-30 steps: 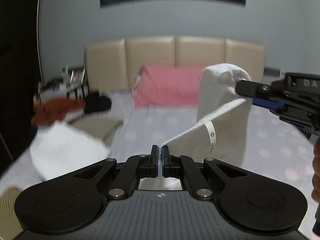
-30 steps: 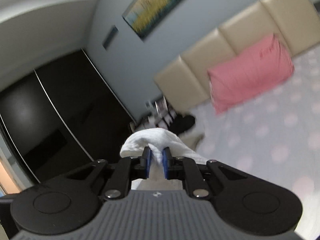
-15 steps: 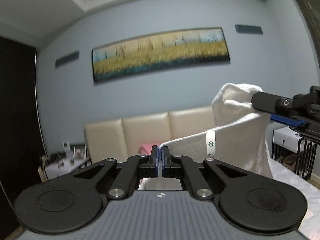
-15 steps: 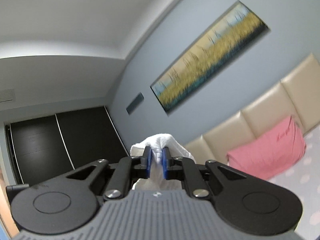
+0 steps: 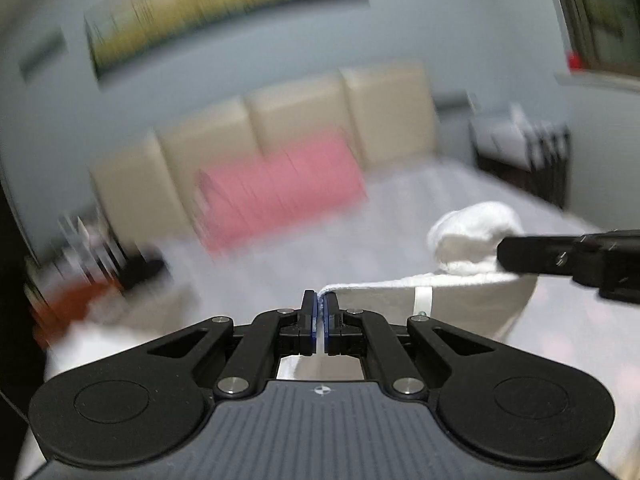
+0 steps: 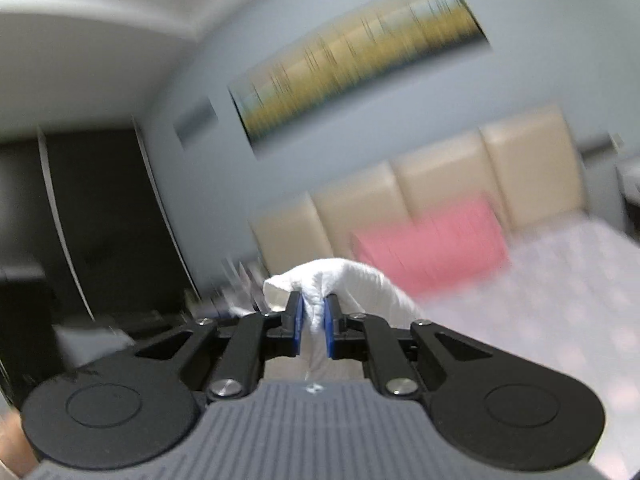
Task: Fold clothes
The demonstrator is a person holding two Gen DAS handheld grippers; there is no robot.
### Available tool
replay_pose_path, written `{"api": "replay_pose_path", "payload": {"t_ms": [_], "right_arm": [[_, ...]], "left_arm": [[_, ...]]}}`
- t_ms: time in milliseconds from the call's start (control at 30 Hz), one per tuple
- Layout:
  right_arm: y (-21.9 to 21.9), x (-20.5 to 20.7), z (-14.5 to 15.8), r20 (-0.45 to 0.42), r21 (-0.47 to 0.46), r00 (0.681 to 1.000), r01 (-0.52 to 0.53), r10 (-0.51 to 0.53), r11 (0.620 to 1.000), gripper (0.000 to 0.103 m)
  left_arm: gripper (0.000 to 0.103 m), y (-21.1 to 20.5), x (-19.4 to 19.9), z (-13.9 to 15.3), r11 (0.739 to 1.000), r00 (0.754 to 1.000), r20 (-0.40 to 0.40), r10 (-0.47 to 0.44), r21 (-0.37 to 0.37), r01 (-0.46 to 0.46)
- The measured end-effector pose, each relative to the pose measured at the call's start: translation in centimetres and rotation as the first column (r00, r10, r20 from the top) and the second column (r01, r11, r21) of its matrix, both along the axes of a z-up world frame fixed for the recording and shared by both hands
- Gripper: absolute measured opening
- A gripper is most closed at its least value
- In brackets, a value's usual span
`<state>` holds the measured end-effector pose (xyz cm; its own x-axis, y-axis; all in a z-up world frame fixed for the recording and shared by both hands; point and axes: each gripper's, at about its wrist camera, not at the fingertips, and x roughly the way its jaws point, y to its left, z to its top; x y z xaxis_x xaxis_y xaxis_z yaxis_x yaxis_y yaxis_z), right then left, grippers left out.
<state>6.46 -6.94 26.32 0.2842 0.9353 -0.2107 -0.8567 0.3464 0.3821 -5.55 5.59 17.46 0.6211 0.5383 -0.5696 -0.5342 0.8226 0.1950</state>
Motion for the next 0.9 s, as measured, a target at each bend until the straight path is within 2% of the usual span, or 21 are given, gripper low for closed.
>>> {"api": "replay_pose_path", "payload": {"t_ms": [100,167,233,333,400,433,467,500,533,567,600,667,700,733,767,800,833,867,900], "right_arm": [[-0.9,0.1,-8.5,-0.090,-0.217,0.996,0.006,-0.026,0.976,0.012],[-1.2,0.3,-13.3,-0.177,-0.343,0.984,-0.029,-0.034,0.939,0.012],[-1.6,0.0,-16.4,-0.219,-0.445,0.975,-0.071,-0.032,0.893,0.012],[-2.2,-0.8,-20.2,-0.251,-0.572,0.968,-0.131,-0.021,0.810,0.012],[-2.4,-1.7,-21.6,-0.212,-0.635,0.977,-0.151,0.017,0.758,0.013],[-2.6,-2.3,-22.3,-0.182,-0.665,0.982,-0.156,0.044,0.730,0.016],[-2.5,-2.6,-22.5,-0.153,-0.688,0.985,-0.164,0.080,0.707,0.017],[-2.6,-2.7,-22.5,-0.125,-0.701,0.984,-0.179,0.128,0.690,0.023],[-2.7,-2.9,-22.4,-0.097,-0.713,0.979,-0.195,0.180,0.673,0.031],[-2.4,-2.6,-22.5,-0.068,-0.724,0.969,-0.212,0.238,0.657,0.035],[-2.5,-2.6,-22.2,-0.010,-0.736,0.949,-0.220,0.315,0.640,0.046],[-2.9,-2.8,-21.2,0.117,-0.764,0.874,-0.224,0.472,0.605,0.053],[-2.7,-2.9,-20.9,0.192,-0.783,0.809,-0.215,0.555,0.584,0.057],[-2.8,-3.1,-21.1,0.266,-0.800,0.728,-0.198,0.631,0.566,0.058],[-3.2,-3.5,-21.3,0.334,-0.817,0.631,-0.177,0.701,0.549,0.058],[-3.5,-3.8,-21.7,0.383,-0.838,0.520,-0.153,0.764,0.524,0.059],[-3.7,-4.0,-22.2,0.416,-0.858,0.398,-0.125,0.817,0.498,0.060],[-4.0,-4.3,-22.7,0.427,-0.878,0.293,-0.095,0.856,0.470,0.060],[-4.3,-4.3,-23.2,0.408,-0.897,0.221,-0.085,0.886,0.434,0.060]], "left_arm": [[0.001,-0.8,0.2,-6.6,0.995,0.995,-0.092,-0.038,-0.095,0.029],[0.001,-1.7,-0.2,-10.7,0.987,0.986,-0.162,-0.043,-0.159,0.017],[0.001,-2.8,-0.6,-14.3,0.978,0.970,-0.233,-0.062,-0.206,0.013],[0.003,-4.0,-1.2,-16.3,0.979,0.937,-0.312,-0.159,-0.175,0.108],[0.013,-4.8,-1.5,-17.6,0.972,0.904,-0.366,-0.220,-0.159,0.172],[0.028,-5.2,-1.7,-18.3,0.967,0.886,-0.392,-0.249,-0.152,0.204],[0.049,-5.7,-1.9,-18.9,0.961,0.865,-0.418,-0.276,-0.147,0.236],[0.057,-6.0,-2.2,-19.4,0.953,0.845,-0.442,-0.302,-0.131,0.272],[0.063,-6.0,-2.6,-19.4,0.944,0.828,-0.460,-0.321,-0.081,0.321],[0.063,-6.0,-3.1,-19.3,0.929,0.810,-0.479,-0.338,-0.031,0.369],[0.064,-6.1,-3.6,-19.2,0.909,0.792,-0.498,-0.353,0.018,0.416],[0.064,-6.1,-4.5,-19.1,0.854,0.753,-0.539,-0.377,0.112,0.508],[0.064,-6.1,-4.9,-19.1,0.824,0.732,-0.561,-0.386,0.148,0.547],[0.064,-5.9,-5.0,-19.6,0.804,0.708,-0.585,-0.397,0.150,0.575],[0.064,-5.8,-5.0,-20.4,0.781,0.674,-0.613,-0.412,0.144,0.608],[0.063,-6.0,-5.2,-21.4,0.756,0.643,-0.637,-0.425,0.141,0.640],[0.061,-6.1,-5.3,-22.2,0.732,0.615,-0.656,-0.437,0.138,0.667],[0.060,-6.0,-5.1,-22.5,0.720,0.604,-0.661,-0.446,0.136,0.681],[0.060,-5.9,-5.0,-22.8,0.707,0.592,-0.666,-0.455,0.134,0.694]]}}
